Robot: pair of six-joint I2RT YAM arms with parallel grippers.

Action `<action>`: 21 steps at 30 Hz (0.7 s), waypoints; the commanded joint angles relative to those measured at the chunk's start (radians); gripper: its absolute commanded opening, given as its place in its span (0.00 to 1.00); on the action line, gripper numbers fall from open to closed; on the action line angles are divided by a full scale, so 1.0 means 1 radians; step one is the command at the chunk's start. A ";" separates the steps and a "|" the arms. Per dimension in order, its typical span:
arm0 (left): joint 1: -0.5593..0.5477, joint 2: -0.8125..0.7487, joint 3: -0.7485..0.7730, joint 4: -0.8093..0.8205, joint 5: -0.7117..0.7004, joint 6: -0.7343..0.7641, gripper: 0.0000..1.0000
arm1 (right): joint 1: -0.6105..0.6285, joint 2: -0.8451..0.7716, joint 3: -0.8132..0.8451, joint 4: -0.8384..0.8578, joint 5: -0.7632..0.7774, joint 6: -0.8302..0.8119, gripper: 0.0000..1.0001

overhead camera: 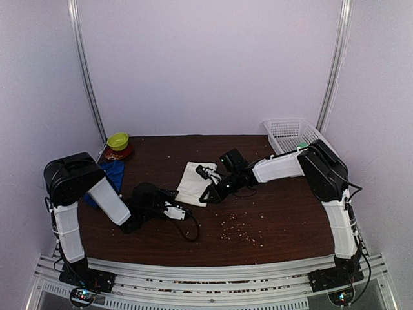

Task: Roll the towels
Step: Roll the towel at the center of the board.

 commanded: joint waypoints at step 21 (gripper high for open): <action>-0.015 -0.137 0.161 -0.699 0.200 -0.255 0.00 | -0.026 -0.186 -0.129 -0.060 0.094 -0.090 0.32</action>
